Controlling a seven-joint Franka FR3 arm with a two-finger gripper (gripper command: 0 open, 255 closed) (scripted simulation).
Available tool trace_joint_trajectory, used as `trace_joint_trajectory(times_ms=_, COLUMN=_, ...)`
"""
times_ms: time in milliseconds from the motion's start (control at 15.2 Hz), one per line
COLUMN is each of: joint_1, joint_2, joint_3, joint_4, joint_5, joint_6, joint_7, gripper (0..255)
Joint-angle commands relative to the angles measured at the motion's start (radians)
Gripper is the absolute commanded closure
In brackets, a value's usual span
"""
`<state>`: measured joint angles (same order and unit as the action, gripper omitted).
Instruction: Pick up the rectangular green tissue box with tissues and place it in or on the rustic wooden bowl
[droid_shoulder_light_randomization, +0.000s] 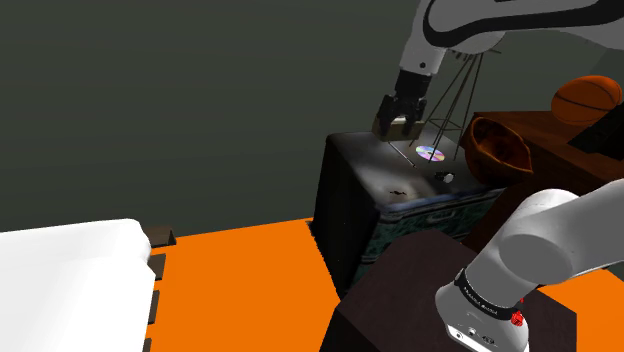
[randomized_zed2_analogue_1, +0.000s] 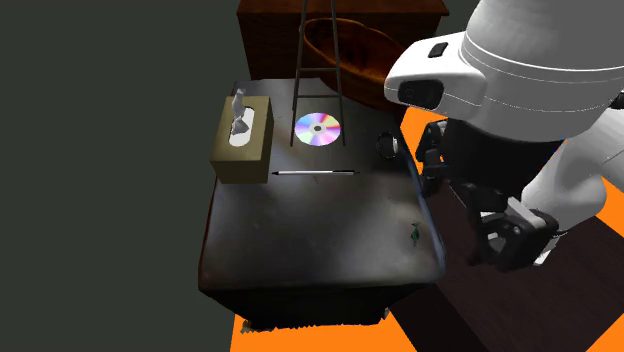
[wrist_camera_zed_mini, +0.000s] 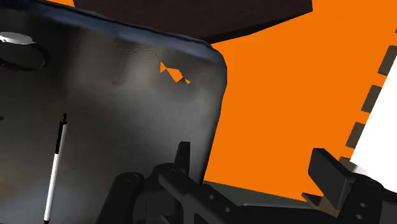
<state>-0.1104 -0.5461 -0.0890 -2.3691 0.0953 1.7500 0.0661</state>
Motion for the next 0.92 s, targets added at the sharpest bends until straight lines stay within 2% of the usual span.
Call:
trace_joint_trajectory(times_ms=0, joint_1=-0.022, joint_2=0.044, joint_3=-0.022, joint_4=0.018, joint_5=0.000, joint_6=0.054, joint_7=0.010, gripper=0)
trace_joint_trajectory(times_ms=462, joint_1=-0.086, joint_2=0.189, joint_3=-0.100, joint_4=0.104, joint_5=0.025, joint_6=0.203, joint_7=0.040, gripper=0)
trace_joint_trajectory(times_ms=858, joint_1=-0.134, joint_2=0.309, joint_3=-0.171, joint_4=0.187, joint_5=0.073, joint_6=0.310, joint_7=0.054, gripper=0)
